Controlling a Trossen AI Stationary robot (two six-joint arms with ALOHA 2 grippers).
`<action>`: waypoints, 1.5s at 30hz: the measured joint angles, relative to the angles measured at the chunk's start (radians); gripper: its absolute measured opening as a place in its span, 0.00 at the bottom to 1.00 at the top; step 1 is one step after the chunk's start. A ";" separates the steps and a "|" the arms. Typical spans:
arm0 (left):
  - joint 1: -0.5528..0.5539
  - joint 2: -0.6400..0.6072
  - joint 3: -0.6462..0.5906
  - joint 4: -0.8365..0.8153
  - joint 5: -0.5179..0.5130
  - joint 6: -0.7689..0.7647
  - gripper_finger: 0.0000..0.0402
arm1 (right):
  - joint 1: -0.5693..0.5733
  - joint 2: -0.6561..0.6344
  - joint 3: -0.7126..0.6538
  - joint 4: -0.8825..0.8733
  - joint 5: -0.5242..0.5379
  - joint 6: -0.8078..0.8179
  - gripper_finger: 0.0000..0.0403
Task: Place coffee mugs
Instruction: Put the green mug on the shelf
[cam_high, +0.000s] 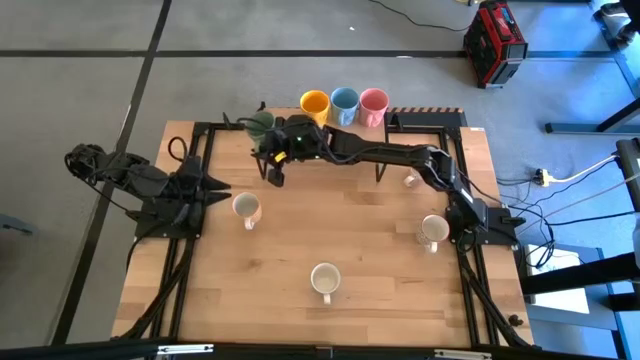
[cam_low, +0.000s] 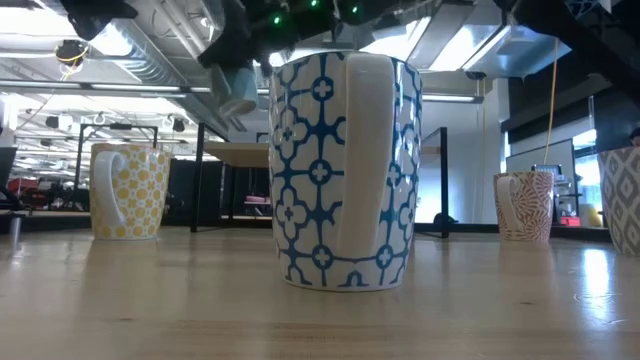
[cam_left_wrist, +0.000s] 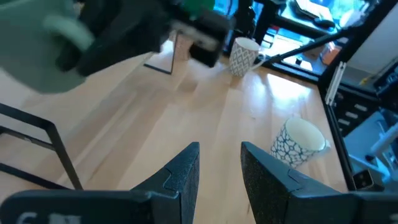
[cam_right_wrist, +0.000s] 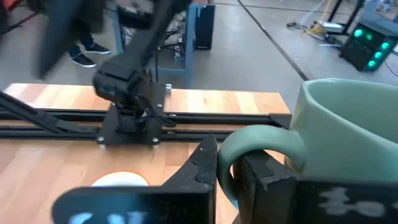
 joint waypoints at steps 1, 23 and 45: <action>0.000 0.000 0.000 0.001 -0.008 -0.007 0.28 | -0.004 -0.011 0.000 -0.014 -0.008 -0.004 0.03; 0.000 0.000 0.000 0.025 -0.095 -0.013 0.28 | -0.070 -0.149 -0.511 0.519 -0.071 0.107 0.03; 0.000 0.000 0.000 0.047 -0.122 -0.011 0.28 | -0.095 -0.119 -0.515 0.483 -0.072 0.104 0.12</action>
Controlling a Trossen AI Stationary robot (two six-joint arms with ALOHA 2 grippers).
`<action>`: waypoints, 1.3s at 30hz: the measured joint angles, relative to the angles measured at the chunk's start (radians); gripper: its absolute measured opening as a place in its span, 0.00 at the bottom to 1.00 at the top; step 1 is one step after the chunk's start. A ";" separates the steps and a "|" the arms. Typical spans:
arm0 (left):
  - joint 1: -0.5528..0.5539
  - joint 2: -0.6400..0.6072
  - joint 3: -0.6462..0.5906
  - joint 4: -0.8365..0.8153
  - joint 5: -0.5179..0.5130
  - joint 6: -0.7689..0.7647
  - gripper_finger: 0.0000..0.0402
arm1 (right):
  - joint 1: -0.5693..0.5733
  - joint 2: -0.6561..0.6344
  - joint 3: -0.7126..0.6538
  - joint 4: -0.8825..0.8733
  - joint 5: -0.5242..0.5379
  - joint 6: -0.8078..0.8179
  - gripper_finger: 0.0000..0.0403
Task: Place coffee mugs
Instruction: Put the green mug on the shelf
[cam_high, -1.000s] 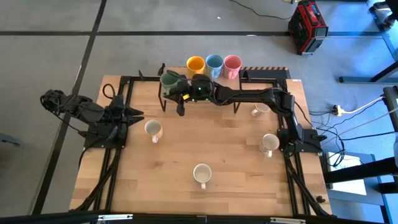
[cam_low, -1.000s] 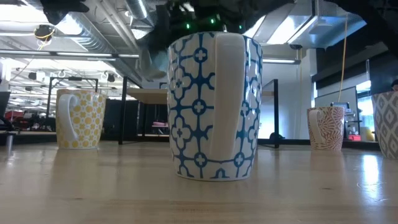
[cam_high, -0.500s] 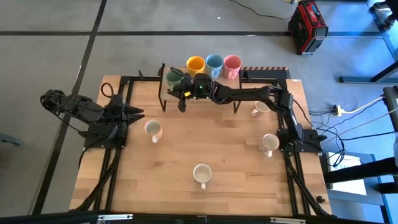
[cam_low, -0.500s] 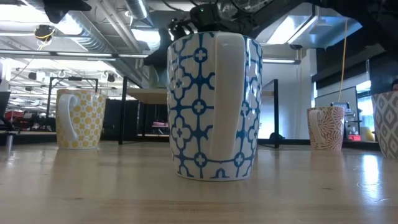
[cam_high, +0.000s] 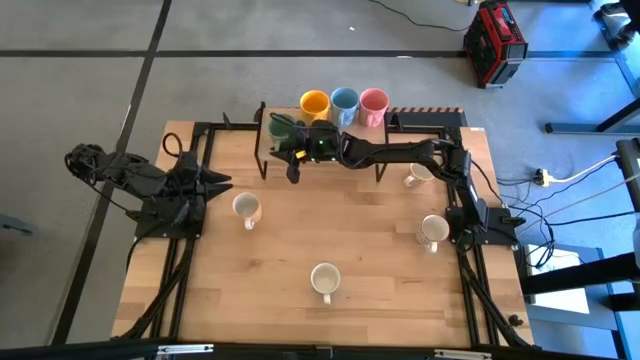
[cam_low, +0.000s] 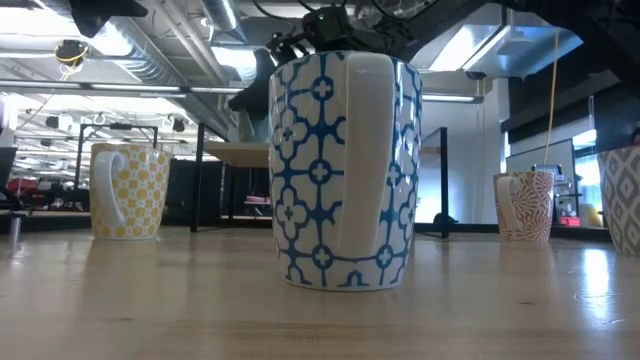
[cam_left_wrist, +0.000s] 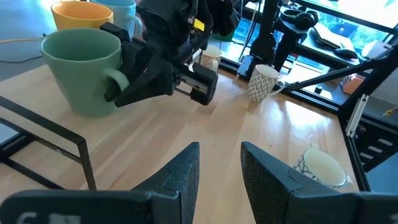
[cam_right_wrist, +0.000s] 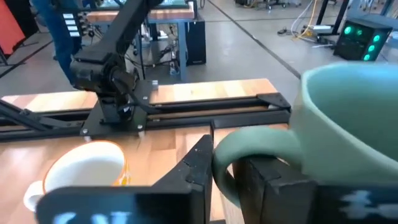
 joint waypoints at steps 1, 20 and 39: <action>0.000 0.000 0.000 0.000 0.000 0.000 0.28 | 0.000 0.000 0.000 -0.003 0.001 -0.002 0.13; 0.000 0.000 0.000 -0.004 0.001 0.006 0.28 | 0.000 0.000 0.158 -0.405 0.080 0.006 0.41; 0.000 0.000 0.000 -0.010 0.013 0.007 0.28 | 0.000 0.000 0.395 -0.729 0.117 -0.002 0.42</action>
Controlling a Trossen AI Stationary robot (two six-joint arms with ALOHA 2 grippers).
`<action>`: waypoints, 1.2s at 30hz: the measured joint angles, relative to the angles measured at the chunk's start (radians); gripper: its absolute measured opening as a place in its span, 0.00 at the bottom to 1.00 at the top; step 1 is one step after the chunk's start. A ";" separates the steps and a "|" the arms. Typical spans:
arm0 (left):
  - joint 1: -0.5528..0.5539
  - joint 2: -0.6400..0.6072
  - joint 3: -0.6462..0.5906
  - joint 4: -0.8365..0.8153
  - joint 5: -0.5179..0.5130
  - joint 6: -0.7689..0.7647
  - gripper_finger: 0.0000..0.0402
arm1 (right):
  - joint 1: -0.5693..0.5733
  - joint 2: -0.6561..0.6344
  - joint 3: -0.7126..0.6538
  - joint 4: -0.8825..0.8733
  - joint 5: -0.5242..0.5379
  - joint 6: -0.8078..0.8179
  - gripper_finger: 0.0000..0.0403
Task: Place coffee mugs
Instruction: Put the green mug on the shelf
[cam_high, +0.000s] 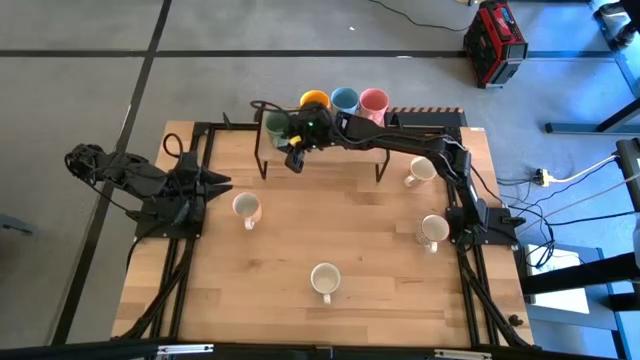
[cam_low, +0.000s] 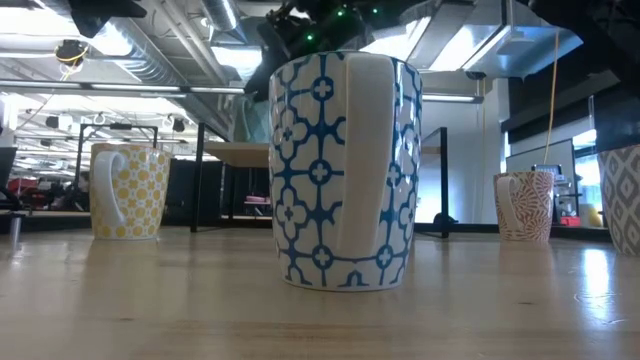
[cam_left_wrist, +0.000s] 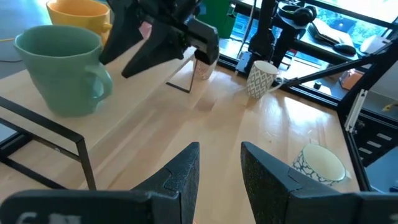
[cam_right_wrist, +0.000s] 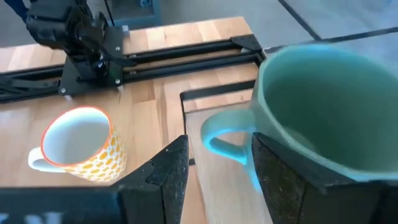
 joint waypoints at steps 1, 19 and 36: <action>0.000 0.000 0.000 0.000 0.000 0.000 0.28 | 0.000 0.000 0.001 0.002 0.000 0.000 0.42; 0.000 0.000 0.000 -0.001 -0.002 0.001 0.28 | 0.001 0.000 0.048 -0.191 0.000 -0.015 0.42; 0.026 0.080 0.001 0.054 0.025 0.119 0.28 | 0.066 -0.015 0.247 -0.504 -0.065 0.007 0.42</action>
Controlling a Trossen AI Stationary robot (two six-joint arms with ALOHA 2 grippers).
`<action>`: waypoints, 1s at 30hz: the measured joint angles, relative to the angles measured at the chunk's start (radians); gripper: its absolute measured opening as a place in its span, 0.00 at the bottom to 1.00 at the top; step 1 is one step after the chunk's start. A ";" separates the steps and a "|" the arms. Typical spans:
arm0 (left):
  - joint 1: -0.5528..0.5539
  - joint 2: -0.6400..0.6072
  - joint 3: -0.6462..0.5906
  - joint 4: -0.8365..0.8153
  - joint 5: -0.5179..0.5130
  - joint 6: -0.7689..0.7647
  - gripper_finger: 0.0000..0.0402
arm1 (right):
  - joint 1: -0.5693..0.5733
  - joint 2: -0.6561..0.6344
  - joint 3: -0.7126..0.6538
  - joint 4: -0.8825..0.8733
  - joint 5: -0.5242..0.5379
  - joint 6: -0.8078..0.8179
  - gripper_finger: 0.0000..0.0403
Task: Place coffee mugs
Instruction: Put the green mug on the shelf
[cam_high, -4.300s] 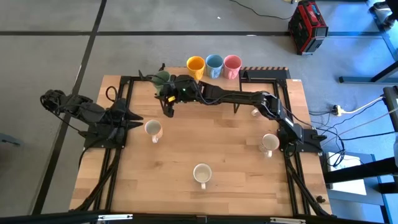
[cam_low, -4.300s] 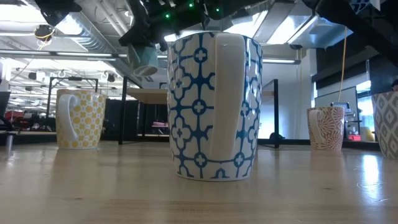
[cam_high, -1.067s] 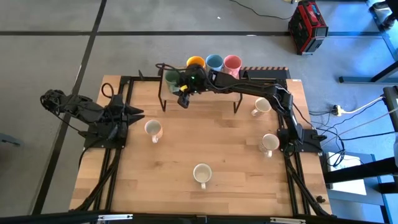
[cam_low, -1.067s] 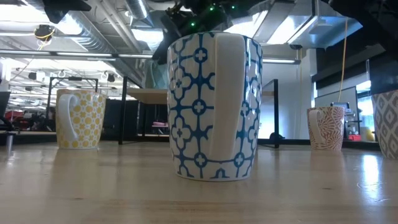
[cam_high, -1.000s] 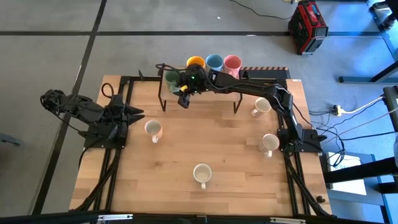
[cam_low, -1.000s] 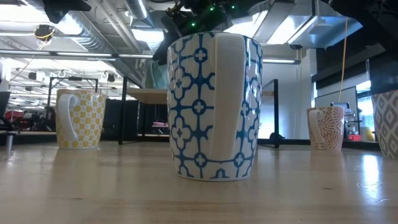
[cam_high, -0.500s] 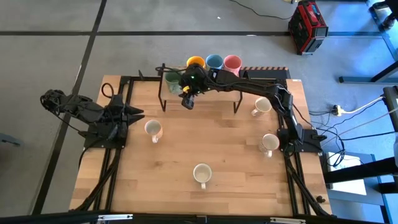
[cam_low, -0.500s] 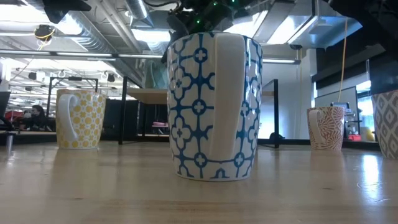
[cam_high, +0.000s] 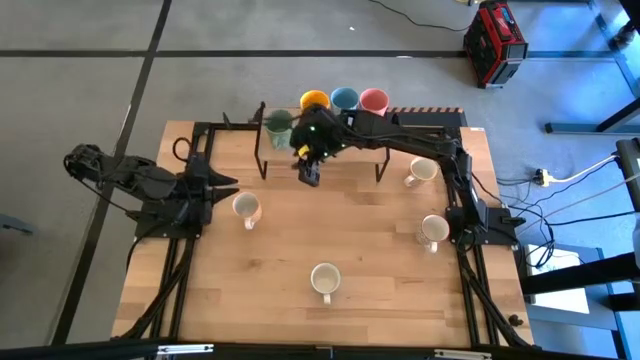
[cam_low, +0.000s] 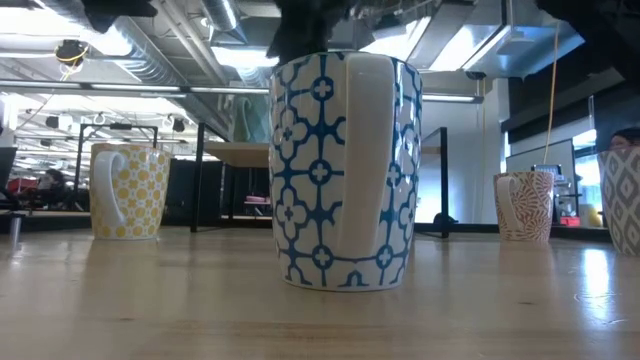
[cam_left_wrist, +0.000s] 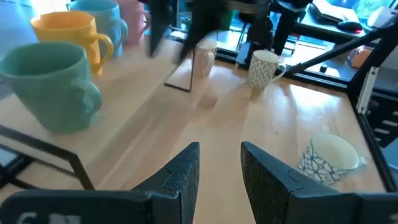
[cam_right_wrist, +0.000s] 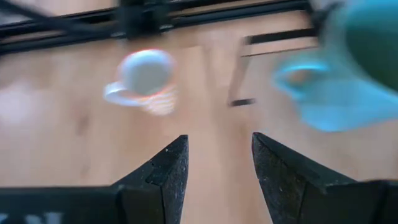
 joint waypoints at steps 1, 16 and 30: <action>0.014 0.008 0.001 0.002 0.005 0.008 0.28 | 0.006 -0.010 0.001 -0.015 -0.027 -0.005 0.42; 0.450 0.287 0.230 0.045 0.152 0.112 0.28 | -0.029 -0.280 0.002 -0.197 -0.025 -0.238 0.42; 0.913 0.611 0.533 -0.074 0.559 0.156 0.37 | -0.126 -0.399 0.002 -0.273 -0.088 -0.322 0.42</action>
